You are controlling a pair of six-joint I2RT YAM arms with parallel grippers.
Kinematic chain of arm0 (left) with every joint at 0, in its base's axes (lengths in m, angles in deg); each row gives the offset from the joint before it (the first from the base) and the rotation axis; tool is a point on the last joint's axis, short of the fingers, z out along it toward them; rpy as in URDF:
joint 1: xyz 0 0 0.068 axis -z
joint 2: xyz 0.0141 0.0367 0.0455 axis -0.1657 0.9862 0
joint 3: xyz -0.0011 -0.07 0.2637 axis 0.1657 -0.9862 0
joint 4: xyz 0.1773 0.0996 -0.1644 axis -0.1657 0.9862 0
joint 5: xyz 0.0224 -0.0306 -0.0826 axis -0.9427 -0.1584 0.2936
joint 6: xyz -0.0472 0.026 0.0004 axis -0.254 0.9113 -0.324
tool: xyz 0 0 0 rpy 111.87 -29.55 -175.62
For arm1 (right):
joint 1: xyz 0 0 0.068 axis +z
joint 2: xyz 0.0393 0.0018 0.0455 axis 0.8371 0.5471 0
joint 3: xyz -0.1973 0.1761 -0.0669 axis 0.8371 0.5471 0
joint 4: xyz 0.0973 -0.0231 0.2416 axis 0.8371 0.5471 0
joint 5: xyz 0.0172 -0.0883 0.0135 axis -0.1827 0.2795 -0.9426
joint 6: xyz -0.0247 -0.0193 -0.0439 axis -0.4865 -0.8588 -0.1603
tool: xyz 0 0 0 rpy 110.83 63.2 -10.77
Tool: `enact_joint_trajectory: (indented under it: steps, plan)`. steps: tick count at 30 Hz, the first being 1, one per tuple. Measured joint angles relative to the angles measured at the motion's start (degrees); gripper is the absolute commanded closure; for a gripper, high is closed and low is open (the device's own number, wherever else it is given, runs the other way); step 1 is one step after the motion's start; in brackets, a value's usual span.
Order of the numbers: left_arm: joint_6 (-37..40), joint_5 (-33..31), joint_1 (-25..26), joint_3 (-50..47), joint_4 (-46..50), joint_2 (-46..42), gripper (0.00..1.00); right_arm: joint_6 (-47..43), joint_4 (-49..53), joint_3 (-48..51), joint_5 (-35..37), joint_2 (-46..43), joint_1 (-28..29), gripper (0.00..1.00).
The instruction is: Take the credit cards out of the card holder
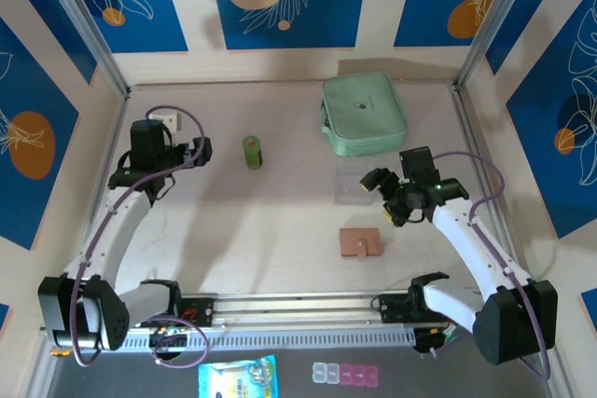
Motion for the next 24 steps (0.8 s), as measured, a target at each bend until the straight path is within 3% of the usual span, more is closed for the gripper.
enact_joint_trajectory:
  steps: [11, 24]
  plan:
    - [7.23, 3.43, 0.00, -1.42, 4.61, 1.03, 0.00, 30.62, 3.65, 7.21, -2.32, -2.16, 3.19, 0.10]
    - [8.41, 4.33, 0.00, -2.05, 4.72, 0.48, 0.00, 39.82, 1.92, 8.02, -3.52, 6.86, 4.79, 0.03]
